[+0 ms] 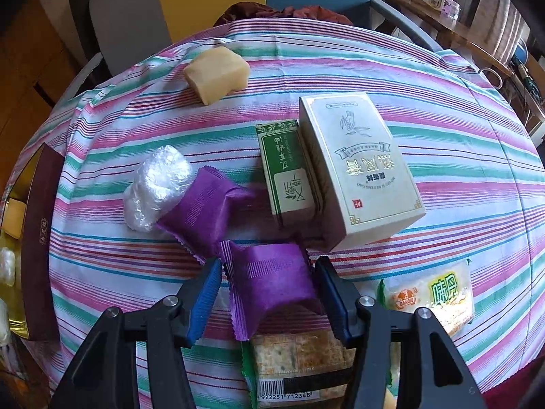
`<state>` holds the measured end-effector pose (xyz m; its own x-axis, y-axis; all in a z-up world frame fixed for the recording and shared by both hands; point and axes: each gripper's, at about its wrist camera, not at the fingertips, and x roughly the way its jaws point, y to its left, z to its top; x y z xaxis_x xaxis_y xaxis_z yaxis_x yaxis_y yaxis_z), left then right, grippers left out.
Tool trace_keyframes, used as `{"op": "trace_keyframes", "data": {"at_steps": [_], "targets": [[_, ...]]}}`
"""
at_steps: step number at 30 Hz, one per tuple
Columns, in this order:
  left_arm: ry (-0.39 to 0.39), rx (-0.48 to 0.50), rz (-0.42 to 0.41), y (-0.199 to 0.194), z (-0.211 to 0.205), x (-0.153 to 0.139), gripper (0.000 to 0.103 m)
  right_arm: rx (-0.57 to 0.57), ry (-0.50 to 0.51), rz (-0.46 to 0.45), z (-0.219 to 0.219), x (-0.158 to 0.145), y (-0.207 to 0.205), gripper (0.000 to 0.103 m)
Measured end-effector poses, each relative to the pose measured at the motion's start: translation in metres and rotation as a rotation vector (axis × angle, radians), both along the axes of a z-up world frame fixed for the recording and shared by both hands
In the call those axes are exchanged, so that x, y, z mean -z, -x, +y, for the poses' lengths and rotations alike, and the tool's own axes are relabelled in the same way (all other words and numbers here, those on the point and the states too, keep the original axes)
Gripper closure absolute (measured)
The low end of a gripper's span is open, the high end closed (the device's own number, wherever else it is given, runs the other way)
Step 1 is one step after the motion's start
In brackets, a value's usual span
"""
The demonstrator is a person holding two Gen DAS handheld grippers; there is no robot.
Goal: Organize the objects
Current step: 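Grasp the rolled white cloth with the left gripper and lift it, then place the rolled cloth in the gold tray while the right gripper grasps a purple packet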
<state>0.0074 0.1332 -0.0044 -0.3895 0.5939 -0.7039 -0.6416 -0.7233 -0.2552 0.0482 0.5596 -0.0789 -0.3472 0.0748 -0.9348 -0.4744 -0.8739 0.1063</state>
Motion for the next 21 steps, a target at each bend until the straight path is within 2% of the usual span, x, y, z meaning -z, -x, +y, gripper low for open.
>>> {"op": "trace_keyframes", "data": {"at_steps": [3,5,9,13,17,21], "targets": [[-0.006,-0.038,0.015,0.003,-0.016,-0.007,0.034,-0.01,0.0,0.006,-0.002,0.002,0.003,0.048],[-0.008,-0.081,0.023,0.008,-0.032,-0.011,0.034,-0.024,-0.024,-0.002,-0.006,0.004,0.004,0.06],[-0.02,-0.208,0.009,0.023,-0.077,-0.015,0.034,-0.053,-0.086,-0.018,-0.014,0.005,0.006,0.063],[0.023,-0.324,-0.006,0.034,-0.116,-0.003,0.034,-0.057,-0.114,-0.021,-0.018,0.004,0.005,0.064],[0.089,-0.335,-0.019,0.038,-0.122,0.017,0.034,-0.049,-0.122,-0.011,-0.017,0.001,0.002,0.064],[0.122,-0.325,-0.026,0.044,-0.117,0.029,0.034,-0.048,-0.126,0.0,-0.017,-0.001,-0.001,0.064]]}}
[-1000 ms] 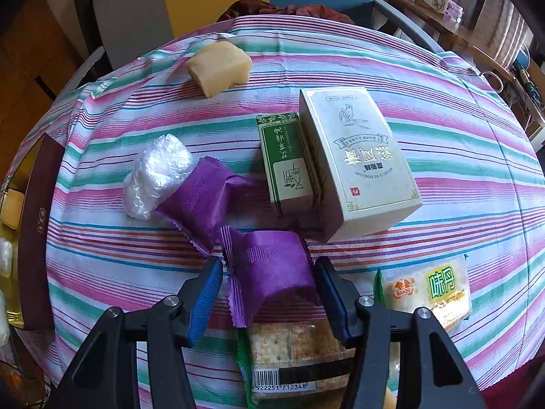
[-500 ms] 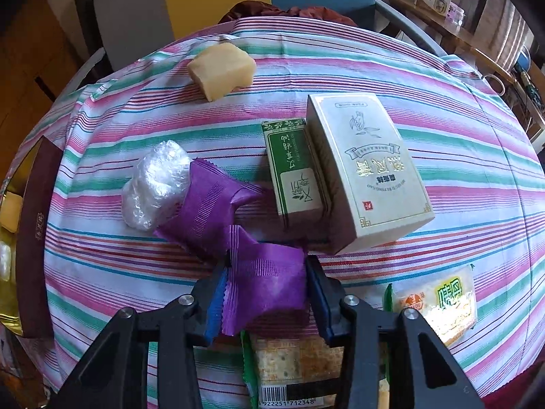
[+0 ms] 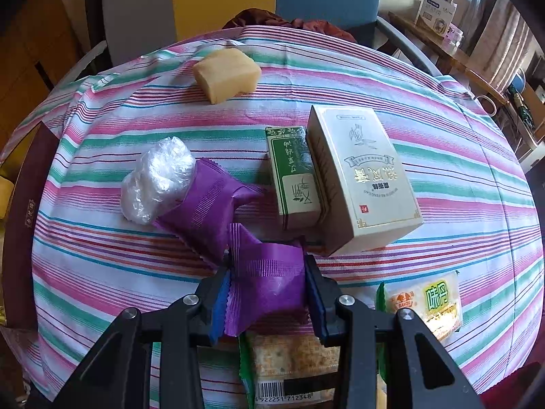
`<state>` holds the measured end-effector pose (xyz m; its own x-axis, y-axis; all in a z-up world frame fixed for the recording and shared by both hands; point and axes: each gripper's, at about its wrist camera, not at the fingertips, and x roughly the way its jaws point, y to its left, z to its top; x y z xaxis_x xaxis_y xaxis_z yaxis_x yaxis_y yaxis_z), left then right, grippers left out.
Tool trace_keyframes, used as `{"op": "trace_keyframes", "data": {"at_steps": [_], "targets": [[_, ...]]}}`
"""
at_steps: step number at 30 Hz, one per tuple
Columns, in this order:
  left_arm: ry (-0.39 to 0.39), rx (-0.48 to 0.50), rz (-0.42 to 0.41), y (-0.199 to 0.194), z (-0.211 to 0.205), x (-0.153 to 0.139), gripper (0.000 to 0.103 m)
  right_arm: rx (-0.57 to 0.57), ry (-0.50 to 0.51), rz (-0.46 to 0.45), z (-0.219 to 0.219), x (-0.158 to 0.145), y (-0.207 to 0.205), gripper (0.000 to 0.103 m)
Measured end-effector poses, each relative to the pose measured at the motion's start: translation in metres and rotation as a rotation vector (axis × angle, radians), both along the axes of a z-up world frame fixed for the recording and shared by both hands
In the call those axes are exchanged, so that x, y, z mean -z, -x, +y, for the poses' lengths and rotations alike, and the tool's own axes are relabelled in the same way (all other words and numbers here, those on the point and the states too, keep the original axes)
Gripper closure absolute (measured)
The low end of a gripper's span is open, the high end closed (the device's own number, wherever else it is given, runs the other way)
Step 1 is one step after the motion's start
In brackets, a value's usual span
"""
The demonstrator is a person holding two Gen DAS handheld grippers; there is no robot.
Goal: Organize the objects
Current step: 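Place the rolled cloth in the gold tray while the right gripper grasps a purple packet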
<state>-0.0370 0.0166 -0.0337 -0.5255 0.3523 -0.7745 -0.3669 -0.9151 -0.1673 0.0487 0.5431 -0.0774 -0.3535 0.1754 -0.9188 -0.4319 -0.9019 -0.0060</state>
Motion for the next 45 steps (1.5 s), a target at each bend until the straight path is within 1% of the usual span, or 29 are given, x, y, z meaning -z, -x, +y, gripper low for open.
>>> {"op": "trace_keyframes", "data": {"at_steps": [6,8,10,12,13,18,27,31,34,40,45], "targets": [[0.09,0.022,0.011,0.013,0.012,0.009,0.032,-0.002,-0.003,0.003,-0.002,0.001,0.002,0.064],[0.103,0.03,0.021,0.015,0.014,0.01,0.031,-0.004,-0.003,0.005,-0.001,0.002,0.002,0.064],[0.13,0.036,0.04,0.013,0.016,0.01,0.028,-0.007,-0.008,0.002,-0.003,0.002,0.001,0.064],[0.159,0.036,0.058,0.012,0.017,0.012,0.028,-0.011,-0.013,0.0,-0.007,0.001,-0.003,0.064],[0.161,0.035,0.057,0.011,0.017,0.013,0.028,-0.012,-0.015,0.0,-0.007,0.001,-0.003,0.064],[0.158,0.012,0.053,0.008,0.014,0.015,0.03,-0.015,-0.019,0.004,-0.004,0.002,0.0,0.064],[0.045,-0.065,0.059,0.002,0.005,-0.001,0.029,-0.006,-0.039,0.063,-0.007,-0.015,-0.005,0.064],[0.051,-0.079,0.088,-0.002,0.006,-0.008,0.029,0.008,-0.036,0.107,-0.011,-0.026,-0.009,0.064],[0.062,-0.083,0.111,-0.005,0.007,-0.012,0.029,0.006,-0.028,0.141,-0.023,-0.036,-0.012,0.064],[0.076,-0.083,0.134,-0.012,0.009,-0.014,0.029,-0.047,-0.032,0.185,-0.056,-0.053,-0.008,0.064],[0.078,-0.089,0.126,-0.014,0.007,-0.011,0.029,-0.118,-0.007,0.224,-0.09,-0.066,0.001,0.064]]}}
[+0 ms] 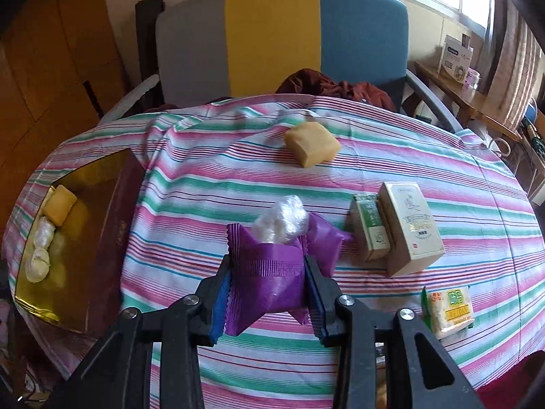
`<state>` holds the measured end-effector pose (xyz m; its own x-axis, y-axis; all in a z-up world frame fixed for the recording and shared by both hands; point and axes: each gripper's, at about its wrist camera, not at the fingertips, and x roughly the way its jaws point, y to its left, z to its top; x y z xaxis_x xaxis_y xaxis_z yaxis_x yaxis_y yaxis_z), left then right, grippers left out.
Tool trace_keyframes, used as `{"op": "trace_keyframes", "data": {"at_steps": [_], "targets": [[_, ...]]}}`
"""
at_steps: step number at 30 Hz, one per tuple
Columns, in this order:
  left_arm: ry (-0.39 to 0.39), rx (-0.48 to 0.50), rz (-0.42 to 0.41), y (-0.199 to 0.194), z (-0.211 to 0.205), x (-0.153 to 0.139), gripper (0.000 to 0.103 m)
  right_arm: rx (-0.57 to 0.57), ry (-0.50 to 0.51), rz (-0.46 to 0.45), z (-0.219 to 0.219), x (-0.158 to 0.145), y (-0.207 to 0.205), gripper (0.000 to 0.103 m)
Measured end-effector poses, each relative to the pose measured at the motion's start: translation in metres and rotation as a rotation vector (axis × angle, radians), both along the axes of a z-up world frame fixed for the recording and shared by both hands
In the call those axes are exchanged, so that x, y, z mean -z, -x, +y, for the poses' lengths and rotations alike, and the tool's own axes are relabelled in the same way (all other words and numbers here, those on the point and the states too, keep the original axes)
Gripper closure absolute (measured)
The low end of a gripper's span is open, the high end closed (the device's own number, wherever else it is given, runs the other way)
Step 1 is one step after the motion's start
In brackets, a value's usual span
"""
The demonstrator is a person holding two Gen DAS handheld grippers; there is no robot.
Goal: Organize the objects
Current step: 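Place the rolled cloth in the gold tray while the right gripper grasps a purple packet, then carry the purple packet into the gold tray and release it with the right gripper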
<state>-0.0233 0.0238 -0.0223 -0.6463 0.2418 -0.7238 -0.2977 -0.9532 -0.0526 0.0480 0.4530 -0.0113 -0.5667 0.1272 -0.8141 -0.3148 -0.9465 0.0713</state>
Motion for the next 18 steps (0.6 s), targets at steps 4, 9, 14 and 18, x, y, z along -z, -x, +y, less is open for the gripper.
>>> {"op": "trace_keyframes", "data": {"at_steps": [4,9,14,18], "targets": [[-0.006,0.0,-0.007,-0.001,-0.002,0.002,0.026,-0.069,0.02,0.022,-0.031,-0.007,0.009,0.064],[-0.01,-0.005,-0.003,-0.003,-0.003,0.002,0.023,-0.164,0.042,0.044,-0.071,-0.015,0.019,0.064],[-0.015,-0.007,-0.007,-0.002,-0.006,0.003,0.023,-0.27,0.065,0.065,-0.113,-0.023,0.03,0.064],[-0.021,-0.018,-0.008,-0.002,-0.009,0.003,0.023,-0.366,0.084,0.065,-0.152,-0.025,0.042,0.064]]}}
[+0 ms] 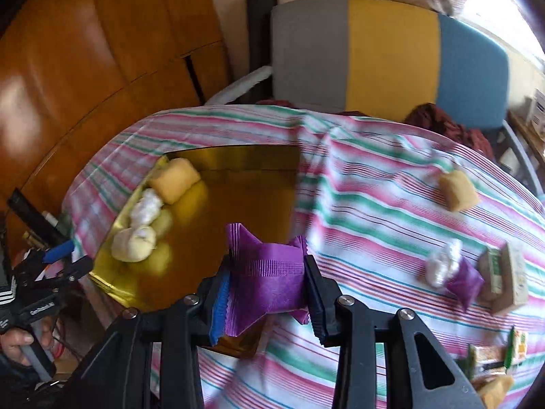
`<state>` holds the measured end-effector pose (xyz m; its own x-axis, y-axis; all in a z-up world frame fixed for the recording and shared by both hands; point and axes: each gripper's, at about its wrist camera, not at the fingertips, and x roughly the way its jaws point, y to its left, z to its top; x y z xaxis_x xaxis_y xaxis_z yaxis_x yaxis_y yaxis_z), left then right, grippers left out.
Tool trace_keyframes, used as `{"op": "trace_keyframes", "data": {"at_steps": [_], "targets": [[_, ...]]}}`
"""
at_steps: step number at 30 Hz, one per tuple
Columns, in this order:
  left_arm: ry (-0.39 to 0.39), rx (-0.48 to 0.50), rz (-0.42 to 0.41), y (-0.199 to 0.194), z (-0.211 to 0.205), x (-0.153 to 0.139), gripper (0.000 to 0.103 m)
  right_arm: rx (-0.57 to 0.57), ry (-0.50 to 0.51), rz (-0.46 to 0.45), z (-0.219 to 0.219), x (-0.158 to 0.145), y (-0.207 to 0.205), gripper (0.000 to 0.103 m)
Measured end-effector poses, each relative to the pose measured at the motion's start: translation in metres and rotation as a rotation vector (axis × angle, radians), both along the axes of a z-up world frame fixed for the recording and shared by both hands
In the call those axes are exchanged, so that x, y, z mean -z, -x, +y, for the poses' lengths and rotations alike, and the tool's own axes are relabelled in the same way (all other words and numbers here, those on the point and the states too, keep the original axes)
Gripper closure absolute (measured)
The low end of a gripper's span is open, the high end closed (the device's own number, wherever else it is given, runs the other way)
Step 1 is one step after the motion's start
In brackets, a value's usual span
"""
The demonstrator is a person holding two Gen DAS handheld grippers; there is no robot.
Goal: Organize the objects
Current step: 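Carry the purple packet into the gold tray and release it with the right gripper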
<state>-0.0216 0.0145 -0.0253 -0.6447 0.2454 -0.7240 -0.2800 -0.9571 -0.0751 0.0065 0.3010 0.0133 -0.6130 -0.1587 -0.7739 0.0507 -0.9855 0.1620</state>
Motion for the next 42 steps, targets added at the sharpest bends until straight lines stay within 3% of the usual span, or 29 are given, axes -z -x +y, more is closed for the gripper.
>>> {"op": "trace_keyframes", "data": {"at_steps": [6,12,20,29,36,42], "targets": [[-0.027,-0.063,0.008,0.006,-0.024,-0.002,0.022,-0.15,0.018,-0.03,-0.067,0.008,0.018,0.064],[-0.04,-0.137,0.011,0.012,-0.053,-0.002,0.022,-0.281,0.007,-0.106,-0.13,0.037,0.034,0.064],[-0.054,-0.175,-0.012,0.014,-0.07,0.007,0.02,-0.353,-0.02,-0.197,-0.171,0.069,0.05,0.062],[-0.057,-0.169,-0.015,0.015,-0.069,0.008,0.018,-0.351,0.078,-0.234,-0.173,0.08,0.05,0.056],[-0.049,-0.162,0.013,0.012,-0.063,0.0,0.018,-0.288,0.132,-0.163,-0.147,0.056,0.035,0.054],[-0.032,-0.115,0.043,0.008,-0.046,-0.011,0.017,-0.18,0.11,-0.087,-0.115,0.032,0.02,0.052]]}}
